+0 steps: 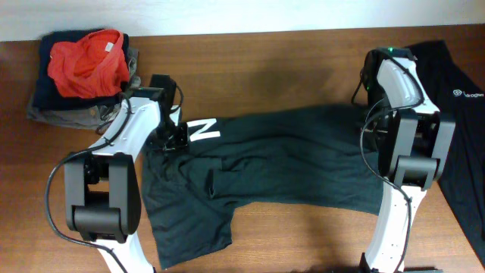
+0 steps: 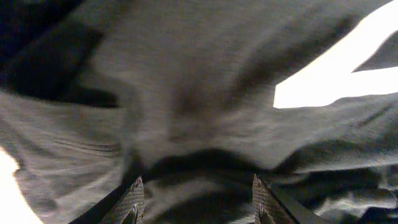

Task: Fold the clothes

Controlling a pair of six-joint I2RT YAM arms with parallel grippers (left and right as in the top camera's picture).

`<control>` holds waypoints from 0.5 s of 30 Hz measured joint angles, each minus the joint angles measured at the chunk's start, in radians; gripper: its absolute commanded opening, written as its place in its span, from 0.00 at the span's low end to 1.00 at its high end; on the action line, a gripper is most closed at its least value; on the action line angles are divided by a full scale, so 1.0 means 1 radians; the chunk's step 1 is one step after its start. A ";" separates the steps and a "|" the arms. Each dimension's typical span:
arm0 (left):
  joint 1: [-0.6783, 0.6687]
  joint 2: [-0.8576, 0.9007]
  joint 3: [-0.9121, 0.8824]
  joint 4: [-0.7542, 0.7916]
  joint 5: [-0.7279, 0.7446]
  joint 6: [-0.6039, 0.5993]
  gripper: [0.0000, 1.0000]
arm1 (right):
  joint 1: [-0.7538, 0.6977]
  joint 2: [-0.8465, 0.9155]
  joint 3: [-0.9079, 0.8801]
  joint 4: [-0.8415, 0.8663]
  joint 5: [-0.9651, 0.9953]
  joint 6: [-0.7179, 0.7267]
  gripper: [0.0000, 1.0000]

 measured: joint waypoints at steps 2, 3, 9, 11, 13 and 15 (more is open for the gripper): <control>0.017 0.000 0.000 0.002 -0.006 0.000 0.54 | 0.000 0.000 -0.028 0.001 0.002 0.000 0.08; 0.026 0.000 0.000 0.004 -0.008 0.000 0.54 | 0.000 0.000 -0.037 0.000 0.003 0.000 0.10; 0.079 0.000 0.000 0.016 -0.014 0.000 0.53 | 0.000 -0.001 -0.050 0.001 0.040 0.006 0.99; 0.090 0.000 0.000 0.015 -0.015 0.000 0.53 | 0.000 -0.007 -0.051 0.000 0.063 0.005 0.99; 0.095 0.000 0.007 0.003 -0.015 0.000 0.53 | -0.002 -0.021 -0.054 0.000 0.082 0.006 0.99; 0.093 0.000 0.023 -0.012 -0.014 0.000 0.52 | -0.006 -0.038 -0.053 0.000 0.096 0.008 0.99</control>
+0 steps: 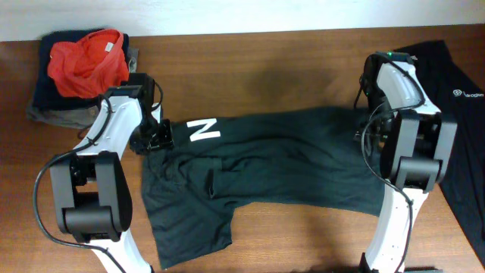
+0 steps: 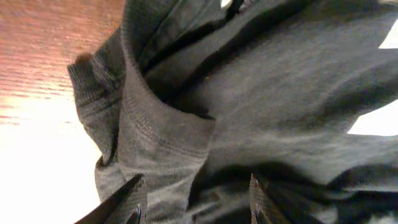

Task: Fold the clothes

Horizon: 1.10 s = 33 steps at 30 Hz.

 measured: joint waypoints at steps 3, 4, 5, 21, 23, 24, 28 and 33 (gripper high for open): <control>-0.013 0.000 0.032 -0.010 0.005 0.000 0.52 | -0.018 -0.021 0.019 0.015 0.002 -0.014 0.88; -0.021 0.000 0.040 -0.010 0.011 0.000 0.51 | -0.024 -0.026 0.029 0.037 -0.006 -0.026 0.83; -0.031 0.000 0.045 -0.010 0.019 0.000 0.49 | -0.030 -0.032 0.039 0.077 -0.029 -0.071 0.75; -0.151 0.034 0.050 0.020 0.102 -0.011 0.05 | -0.038 -0.038 0.027 0.370 -0.374 -0.370 0.04; -0.151 0.062 0.050 0.036 0.106 -0.012 0.05 | -0.038 -0.038 0.005 0.401 -0.388 -0.378 0.04; -0.151 0.078 0.050 0.044 0.107 -0.012 0.05 | -0.038 -0.038 -0.007 0.419 -0.393 -0.381 0.04; -0.151 0.118 0.050 0.066 0.105 -0.012 0.05 | -0.038 -0.038 -0.041 0.475 -0.404 -0.386 0.04; -0.151 0.127 0.050 0.105 0.072 -0.012 0.05 | -0.038 -0.038 -0.055 0.528 -0.410 -0.397 0.04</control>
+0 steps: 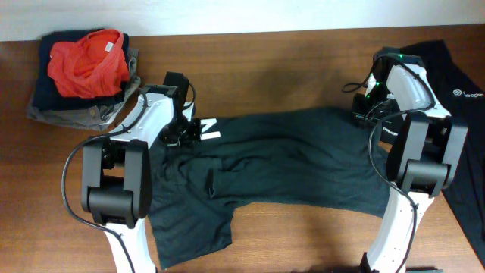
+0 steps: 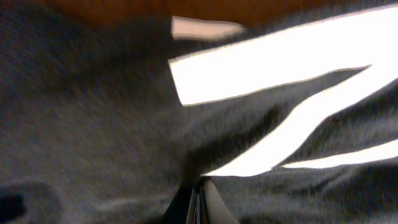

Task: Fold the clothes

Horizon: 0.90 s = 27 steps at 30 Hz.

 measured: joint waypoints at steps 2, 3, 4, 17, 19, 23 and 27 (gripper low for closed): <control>0.000 0.000 0.000 0.015 -0.016 0.000 0.05 | 0.000 0.000 -0.003 0.023 0.000 -0.002 0.04; 0.001 0.000 0.000 0.024 -0.023 0.000 0.05 | 0.000 0.000 -0.009 0.039 0.000 -0.002 0.04; 0.003 0.000 0.000 0.033 -0.027 0.000 0.05 | 0.000 0.000 -0.016 0.055 0.000 -0.002 0.04; 0.136 0.000 0.001 0.195 -0.113 0.000 0.05 | 0.010 -0.026 -0.087 0.187 0.066 0.018 0.04; 0.152 0.000 0.001 0.204 -0.135 0.000 0.05 | 0.010 -0.026 -0.087 0.201 0.087 0.022 0.04; 0.173 0.000 0.001 0.218 -0.177 0.000 0.05 | 0.002 -0.026 -0.089 0.226 0.114 0.023 0.04; 0.198 0.000 0.001 0.243 -0.201 0.000 0.05 | -0.020 -0.026 -0.091 0.249 0.130 0.025 0.04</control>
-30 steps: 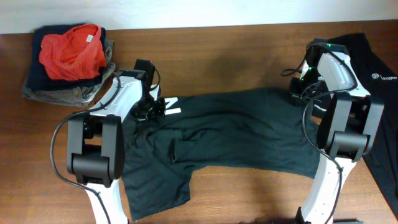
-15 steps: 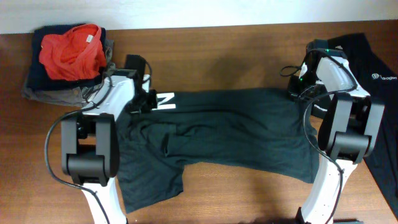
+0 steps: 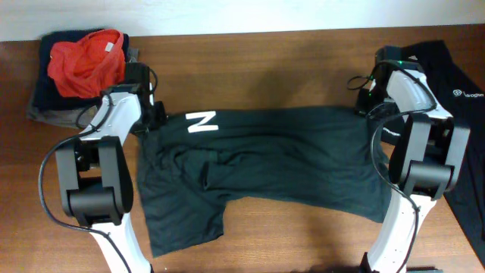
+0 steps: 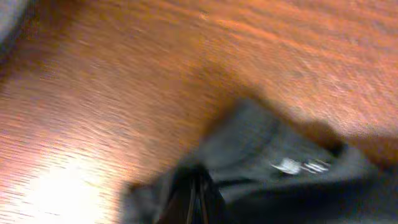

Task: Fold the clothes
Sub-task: 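Release the shirt and lift both grippers away to the sides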

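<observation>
A dark shirt with a white N logo lies spread across the wooden table. Its top edge runs straight between my two grippers. My left gripper is at the shirt's upper left corner. In the blurred left wrist view its fingers are shut on a fold of the dark cloth over bare wood. My right gripper is at the upper right corner, pinching the shirt's edge. One sleeve hangs toward the front left.
A pile of folded clothes topped by a red garment sits at the back left. A black garment with a small logo lies along the right edge. Both arm bases stand at the front of the table.
My left gripper has moved left, from beside the N logo to the shirt's upper left corner, still shut on cloth. The shirt's top edge is now straight and flatter. The right gripper has hardly moved.
My left gripper was open over the shirt beside the logo, then open at the left sleeve edge. Later it was shut on cloth by the N. Now it holds the corner farther left, and the shirt lies stretched between both grippers.
</observation>
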Controlling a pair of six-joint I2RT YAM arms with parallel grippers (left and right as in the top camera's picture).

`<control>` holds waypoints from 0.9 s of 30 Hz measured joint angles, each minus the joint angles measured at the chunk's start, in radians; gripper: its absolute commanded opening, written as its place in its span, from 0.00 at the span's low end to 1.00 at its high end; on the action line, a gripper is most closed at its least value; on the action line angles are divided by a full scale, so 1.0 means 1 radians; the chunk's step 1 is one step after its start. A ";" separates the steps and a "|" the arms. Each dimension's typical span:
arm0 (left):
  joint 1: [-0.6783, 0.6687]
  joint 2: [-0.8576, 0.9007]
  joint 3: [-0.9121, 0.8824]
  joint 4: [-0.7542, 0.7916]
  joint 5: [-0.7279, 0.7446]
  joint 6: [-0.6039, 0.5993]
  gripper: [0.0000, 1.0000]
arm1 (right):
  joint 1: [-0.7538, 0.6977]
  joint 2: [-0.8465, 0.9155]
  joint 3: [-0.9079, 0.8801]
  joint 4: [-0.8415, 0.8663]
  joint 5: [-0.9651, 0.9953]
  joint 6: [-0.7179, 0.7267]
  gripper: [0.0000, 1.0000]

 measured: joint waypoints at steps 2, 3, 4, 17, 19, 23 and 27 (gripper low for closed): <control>0.014 0.000 0.000 0.016 -0.005 0.000 0.05 | -0.014 0.000 -0.001 0.011 0.007 0.000 0.04; 0.021 0.000 0.000 0.022 -0.009 0.000 0.05 | -0.021 0.000 -0.001 0.014 0.010 0.000 0.04; 0.026 0.000 0.000 0.026 -0.013 0.000 0.05 | -0.026 0.000 -0.002 0.019 0.012 0.000 0.04; 0.065 0.000 0.113 -0.070 -0.068 0.000 0.05 | -0.064 0.018 0.057 -0.076 0.051 0.006 0.29; 0.065 0.000 0.180 -0.136 -0.069 0.000 0.05 | -0.064 0.029 0.108 -0.136 0.053 0.019 0.31; 0.064 0.000 0.357 -0.318 -0.069 0.002 0.12 | -0.066 0.034 0.272 -0.289 0.050 0.047 0.59; 0.064 0.000 0.542 -0.513 -0.053 0.005 0.45 | -0.068 0.025 0.482 -0.452 0.000 0.054 0.74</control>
